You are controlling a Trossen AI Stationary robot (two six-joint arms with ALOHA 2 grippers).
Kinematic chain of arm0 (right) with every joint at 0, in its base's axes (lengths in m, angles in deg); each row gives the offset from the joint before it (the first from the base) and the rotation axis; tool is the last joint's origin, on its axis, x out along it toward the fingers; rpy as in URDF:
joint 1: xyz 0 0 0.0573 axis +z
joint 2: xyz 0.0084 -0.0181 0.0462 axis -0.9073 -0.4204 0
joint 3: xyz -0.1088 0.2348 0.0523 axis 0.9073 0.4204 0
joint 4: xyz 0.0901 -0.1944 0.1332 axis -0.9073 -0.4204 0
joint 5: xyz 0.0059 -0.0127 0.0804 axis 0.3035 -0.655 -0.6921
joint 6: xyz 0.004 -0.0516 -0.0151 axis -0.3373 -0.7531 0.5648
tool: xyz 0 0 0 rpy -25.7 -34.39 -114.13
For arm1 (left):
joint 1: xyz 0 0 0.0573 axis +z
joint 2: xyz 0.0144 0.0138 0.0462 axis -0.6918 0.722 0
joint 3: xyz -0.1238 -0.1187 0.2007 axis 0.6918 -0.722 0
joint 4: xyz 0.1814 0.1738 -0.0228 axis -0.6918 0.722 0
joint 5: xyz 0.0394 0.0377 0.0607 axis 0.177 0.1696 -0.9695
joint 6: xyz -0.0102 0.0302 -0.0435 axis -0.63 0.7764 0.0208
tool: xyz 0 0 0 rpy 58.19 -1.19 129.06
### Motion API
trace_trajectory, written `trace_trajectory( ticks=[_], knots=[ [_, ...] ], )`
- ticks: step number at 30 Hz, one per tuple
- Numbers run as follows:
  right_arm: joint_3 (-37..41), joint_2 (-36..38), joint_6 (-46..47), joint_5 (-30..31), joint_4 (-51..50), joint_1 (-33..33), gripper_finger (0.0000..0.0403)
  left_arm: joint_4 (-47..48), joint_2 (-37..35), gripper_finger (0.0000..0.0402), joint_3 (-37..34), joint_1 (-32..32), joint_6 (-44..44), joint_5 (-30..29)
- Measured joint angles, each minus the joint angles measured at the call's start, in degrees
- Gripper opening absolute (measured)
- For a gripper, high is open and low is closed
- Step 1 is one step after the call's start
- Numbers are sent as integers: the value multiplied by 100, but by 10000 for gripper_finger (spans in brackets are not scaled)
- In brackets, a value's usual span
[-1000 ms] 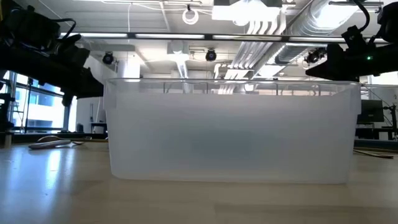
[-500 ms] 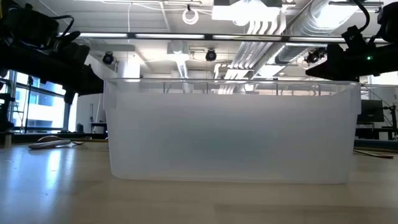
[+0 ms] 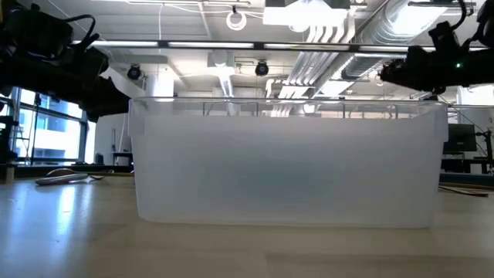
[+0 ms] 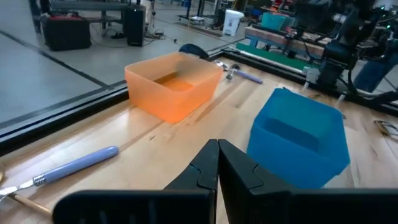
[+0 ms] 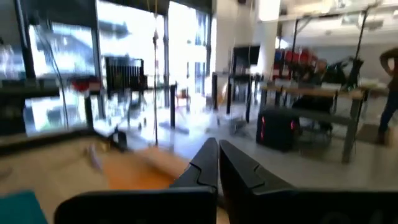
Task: Sort silverware by color (type)
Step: Put the black spoon into the orange bin
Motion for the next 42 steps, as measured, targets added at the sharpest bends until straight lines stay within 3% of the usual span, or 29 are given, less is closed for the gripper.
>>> trace_trajectory(
  ticks=[8,11,16,24,29,32,37,42],
  knots=[
    [-2,0,274,-348,933,-9,0,-31,37,1,0,0,-98,4],
    [-152,-48,540,-555,641,-17,1,-44,39,1,0,0,-101,4],
    [-554,-519,1133,-283,-114,-17,16,-92,39,1,0,0,-5,-21],
    [-1180,-2368,2384,-58,-1115,-47,75,-259,39,1,0,0,99,-78],
    [-1898,-3698,2466,-165,-1627,-323,110,-412,39,1,0,0,143,-76],
    [-2454,-4448,2080,-641,-1908,-653,118,-433,39,1,0,0,287,-81],
    [-3512,-5656,1360,-2014,-2565,-1361,119,-414,39,1,0,0,308,-40],
    [-4637,-6935,184,-2405,-3568,-1652,115,-267,39,0,0,0,341,76]
  ],
)
